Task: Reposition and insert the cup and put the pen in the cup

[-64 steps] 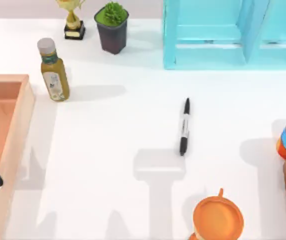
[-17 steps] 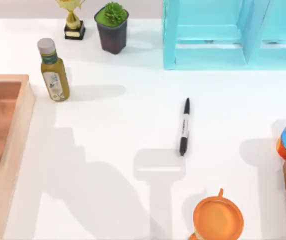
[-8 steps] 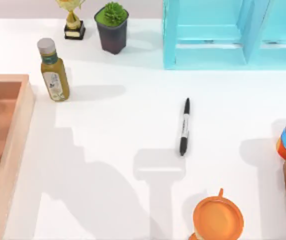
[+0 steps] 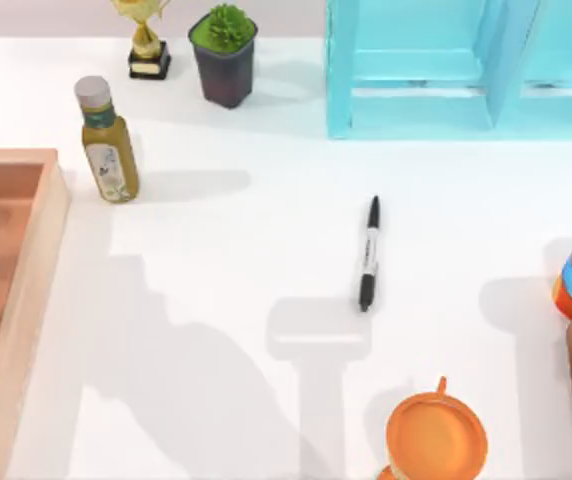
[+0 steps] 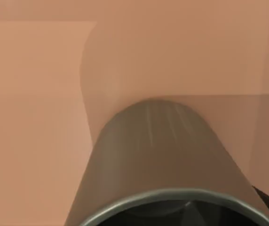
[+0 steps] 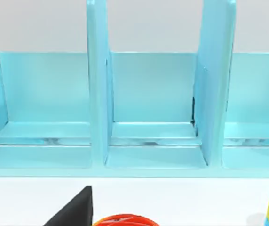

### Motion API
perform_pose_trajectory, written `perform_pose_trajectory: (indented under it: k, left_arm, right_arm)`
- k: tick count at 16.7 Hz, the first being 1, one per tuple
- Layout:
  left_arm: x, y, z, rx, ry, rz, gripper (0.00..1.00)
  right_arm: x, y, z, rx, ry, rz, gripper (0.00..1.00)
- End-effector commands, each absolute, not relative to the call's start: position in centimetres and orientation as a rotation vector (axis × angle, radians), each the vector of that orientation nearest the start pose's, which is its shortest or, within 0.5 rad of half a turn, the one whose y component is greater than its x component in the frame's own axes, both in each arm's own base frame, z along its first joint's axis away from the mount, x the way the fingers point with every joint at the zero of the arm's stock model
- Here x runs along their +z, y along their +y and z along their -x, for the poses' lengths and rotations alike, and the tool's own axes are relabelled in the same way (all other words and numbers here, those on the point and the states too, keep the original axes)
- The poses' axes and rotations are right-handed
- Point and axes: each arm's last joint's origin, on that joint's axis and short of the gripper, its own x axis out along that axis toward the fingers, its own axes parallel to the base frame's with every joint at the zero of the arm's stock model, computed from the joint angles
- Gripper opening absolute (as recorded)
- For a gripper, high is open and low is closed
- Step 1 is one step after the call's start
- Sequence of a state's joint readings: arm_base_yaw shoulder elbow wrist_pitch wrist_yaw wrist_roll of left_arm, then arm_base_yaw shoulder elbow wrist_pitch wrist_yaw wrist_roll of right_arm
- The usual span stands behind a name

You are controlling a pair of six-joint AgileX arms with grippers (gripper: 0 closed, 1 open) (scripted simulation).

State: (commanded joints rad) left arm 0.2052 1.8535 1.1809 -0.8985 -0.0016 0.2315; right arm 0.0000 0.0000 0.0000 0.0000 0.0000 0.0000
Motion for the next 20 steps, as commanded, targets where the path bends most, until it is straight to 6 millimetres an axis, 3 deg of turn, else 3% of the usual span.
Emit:
perform_pose_trajectory:
  k: [8,13,16,20]
  left_arm:
    - [14.9,6.9,-32.2,-0.015,1.569,-0.020,0.00]
    - [18.2,6.2,-34.0,0.056,1.497,0.024,0.00]
    - [21.6,3.5,-35.0,0.075,1.476,0.048,0.00]
    - [26.1,-1.9,-34.6,0.050,1.502,0.043,0.00]
  right_arm:
    - [16.0,-0.1,-10.6,0.000,0.000,0.000,1.00]
    - [16.0,-0.1,-10.6,0.000,0.000,0.000,1.00]
    - [16.0,-0.1,-10.6,0.000,0.000,0.000,1.00]
    - [16.0,-0.1,-10.6,0.000,0.000,0.000,1.00]
